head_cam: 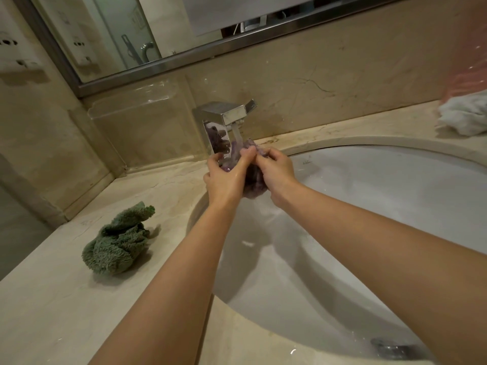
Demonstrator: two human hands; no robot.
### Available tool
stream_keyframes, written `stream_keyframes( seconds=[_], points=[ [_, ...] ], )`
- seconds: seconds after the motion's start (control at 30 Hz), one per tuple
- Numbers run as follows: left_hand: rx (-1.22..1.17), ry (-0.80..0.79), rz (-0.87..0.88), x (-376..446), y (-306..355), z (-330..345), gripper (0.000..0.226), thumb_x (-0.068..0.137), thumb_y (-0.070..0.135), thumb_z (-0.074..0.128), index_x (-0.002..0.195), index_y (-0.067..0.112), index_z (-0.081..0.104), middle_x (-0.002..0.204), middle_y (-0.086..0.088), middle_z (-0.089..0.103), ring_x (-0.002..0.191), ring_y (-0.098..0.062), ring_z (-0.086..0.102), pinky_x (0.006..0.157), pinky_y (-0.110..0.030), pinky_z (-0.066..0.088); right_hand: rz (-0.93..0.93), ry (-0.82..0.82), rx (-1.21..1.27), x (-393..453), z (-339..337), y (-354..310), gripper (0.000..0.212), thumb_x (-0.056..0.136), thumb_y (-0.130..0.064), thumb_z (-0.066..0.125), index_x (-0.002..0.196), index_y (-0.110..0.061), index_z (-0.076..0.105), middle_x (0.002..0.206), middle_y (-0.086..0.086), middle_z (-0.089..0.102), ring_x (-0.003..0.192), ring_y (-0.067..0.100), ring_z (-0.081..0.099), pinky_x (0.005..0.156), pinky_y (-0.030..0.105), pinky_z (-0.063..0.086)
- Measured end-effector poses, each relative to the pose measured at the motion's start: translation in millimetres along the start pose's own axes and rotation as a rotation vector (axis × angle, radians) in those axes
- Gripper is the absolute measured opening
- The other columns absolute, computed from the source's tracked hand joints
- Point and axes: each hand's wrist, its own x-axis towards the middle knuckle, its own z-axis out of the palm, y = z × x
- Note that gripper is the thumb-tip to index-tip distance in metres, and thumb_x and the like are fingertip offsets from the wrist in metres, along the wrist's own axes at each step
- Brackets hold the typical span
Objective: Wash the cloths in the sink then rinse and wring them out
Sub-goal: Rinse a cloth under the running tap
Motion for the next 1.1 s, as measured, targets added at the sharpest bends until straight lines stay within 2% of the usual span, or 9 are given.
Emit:
stream_keyframes(
  seconds=[0.07,0.17,0.27,0.43,0.53,0.7,0.87,1.0,1.1],
  points=[
    [-0.008,-0.025,-0.017,-0.3,0.9,-2.8,0.089,0.043,0.075,0.075,0.116,0.030,0.051,0.121,-0.004,0.058,0.103,-0.022,0.063,0.088,-0.043,0.056,0.039,-0.052,0.005,-1.6,-1.0,-0.4,0.022,0.083,-0.037,0.073,0.081,-0.018,0.063,0.097,0.004,0.071,0.100,0.023,0.064,0.090,0.041,0.054],
    [-0.018,-0.040,-0.004,1.5,-1.5,-5.4,0.049,0.075,0.047,0.076,0.112,0.020,0.058,0.108,-0.004,0.067,0.097,-0.023,0.067,0.084,-0.047,0.057,0.195,-0.104,0.078,0.4,-8.8,-2.9,0.038,0.091,-0.050,0.058,0.100,-0.014,0.068,0.104,0.008,0.070,0.101,0.026,0.066,0.094,0.042,0.053],
    [0.013,0.063,0.044,6.0,-1.4,-7.7,0.016,0.088,0.038,0.065,0.086,0.022,0.063,0.095,-0.005,0.070,0.091,-0.026,0.068,0.084,-0.051,0.056,0.261,-0.091,0.009,4.0,-16.9,-1.7,0.042,0.097,-0.044,0.050,0.110,-0.008,0.067,0.109,0.011,0.070,0.100,0.028,0.067,0.093,0.042,0.054],
    [-0.066,0.129,0.048,1.5,6.5,-8.2,0.032,0.095,0.041,0.056,0.072,0.019,0.062,0.080,-0.003,0.069,0.087,-0.027,0.068,0.089,-0.045,0.053,0.336,-0.161,0.034,-1.0,-25.0,-2.2,0.057,0.094,-0.061,0.041,0.106,-0.008,0.058,0.100,0.014,0.066,0.092,0.027,0.065,0.078,0.036,0.054],
    [-0.148,0.146,0.072,-0.9,9.3,-8.7,0.037,0.097,0.043,0.052,0.072,0.018,0.063,0.080,-0.004,0.068,0.089,-0.026,0.068,0.091,-0.045,0.052,0.430,-0.392,-0.009,-2.3,-28.9,-0.6,0.082,0.080,-0.076,0.042,0.122,-0.007,0.055,0.114,0.018,0.065,0.107,0.033,0.062,0.092,0.043,0.050],
    [-0.229,0.169,0.064,0.7,12.4,-9.3,0.042,0.099,0.049,0.043,0.079,0.019,0.066,0.093,-0.006,0.070,0.096,-0.027,0.067,0.093,-0.045,0.052,0.339,-0.596,-0.099,-8.7,-24.5,-0.2,0.071,0.070,-0.059,0.060,0.122,-0.011,0.060,0.121,0.016,0.066,0.104,0.028,0.063,0.096,0.039,0.048],
    [-0.358,-0.046,-0.056,0.8,11.4,-7.2,0.054,0.097,0.055,0.040,0.117,0.011,0.064,0.113,-0.009,0.070,0.103,-0.023,0.067,0.094,-0.040,0.052,0.249,-0.432,0.051,-1.5,-18.8,-0.3,0.052,0.087,-0.040,0.064,0.125,-0.004,0.059,0.112,0.018,0.069,0.097,0.033,0.068,0.089,0.042,0.054],
    [-0.192,-0.220,-0.169,-2.7,7.2,-6.2,0.041,0.091,0.039,0.062,0.117,0.007,0.064,0.106,-0.008,0.072,0.092,-0.019,0.069,0.074,-0.026,0.056,0.144,-0.201,0.130,4.3,-18.4,2.6,0.044,0.090,-0.039,0.063,0.122,-0.008,0.062,0.108,0.016,0.071,0.098,0.032,0.069,0.093,0.047,0.053],
    [-0.184,-0.259,-0.250,-4.4,6.5,-9.1,0.024,0.095,0.024,0.059,0.108,0.004,0.063,0.088,-0.006,0.069,0.077,-0.017,0.066,0.067,-0.024,0.056,0.145,-0.113,0.122,6.0,-22.7,1.6,0.045,0.089,-0.049,0.061,0.112,-0.010,0.065,0.100,0.012,0.072,0.090,0.027,0.069,0.089,0.042,0.054]
  ],
)
